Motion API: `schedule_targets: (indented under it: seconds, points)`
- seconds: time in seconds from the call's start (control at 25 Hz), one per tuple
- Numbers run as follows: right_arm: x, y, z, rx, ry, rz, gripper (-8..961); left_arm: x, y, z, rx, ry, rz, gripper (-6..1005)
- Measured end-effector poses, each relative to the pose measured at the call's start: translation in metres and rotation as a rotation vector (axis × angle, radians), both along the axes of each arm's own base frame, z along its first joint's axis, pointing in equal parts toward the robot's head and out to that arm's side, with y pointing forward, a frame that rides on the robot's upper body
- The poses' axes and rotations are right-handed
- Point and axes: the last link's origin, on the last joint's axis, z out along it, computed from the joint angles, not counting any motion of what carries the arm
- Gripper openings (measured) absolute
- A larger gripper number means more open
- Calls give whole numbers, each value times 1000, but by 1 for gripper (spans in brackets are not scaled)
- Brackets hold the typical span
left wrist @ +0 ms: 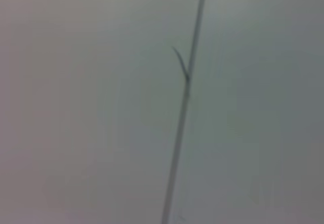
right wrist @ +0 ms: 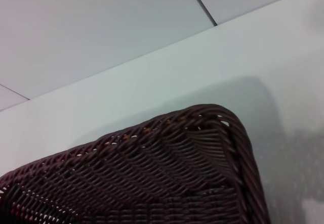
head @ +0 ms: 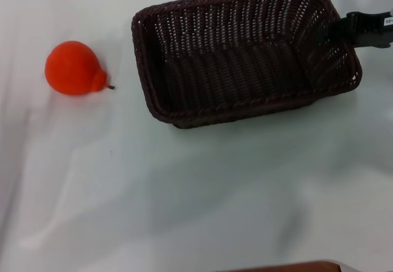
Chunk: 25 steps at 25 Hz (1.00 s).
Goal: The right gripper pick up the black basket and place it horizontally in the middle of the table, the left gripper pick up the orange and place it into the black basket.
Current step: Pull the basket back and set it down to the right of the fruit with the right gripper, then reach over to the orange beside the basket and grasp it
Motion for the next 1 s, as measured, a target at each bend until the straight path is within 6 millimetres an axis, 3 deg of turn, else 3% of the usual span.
schedule_targets:
  seconds: [0.2,0.36,0.56,0.68,0.72,1.0]
  points:
    - [-3,0,0,-10,9,7,488,0,15,0,-260,45,-98,850]
    - [0,-2,17,34,11,0,591,-6,31,2,-463,93,-100,848]
    - [1,-10,41,113,7,27,697,-2,47,-13,-560,156,-68,845]
    - [0,-15,52,160,17,64,695,2,53,-23,-583,173,-61,843]
    - [0,-17,55,176,29,79,695,10,61,-37,-616,198,-50,843]
    - [2,-28,69,287,119,165,690,18,69,-48,-628,205,-34,839]
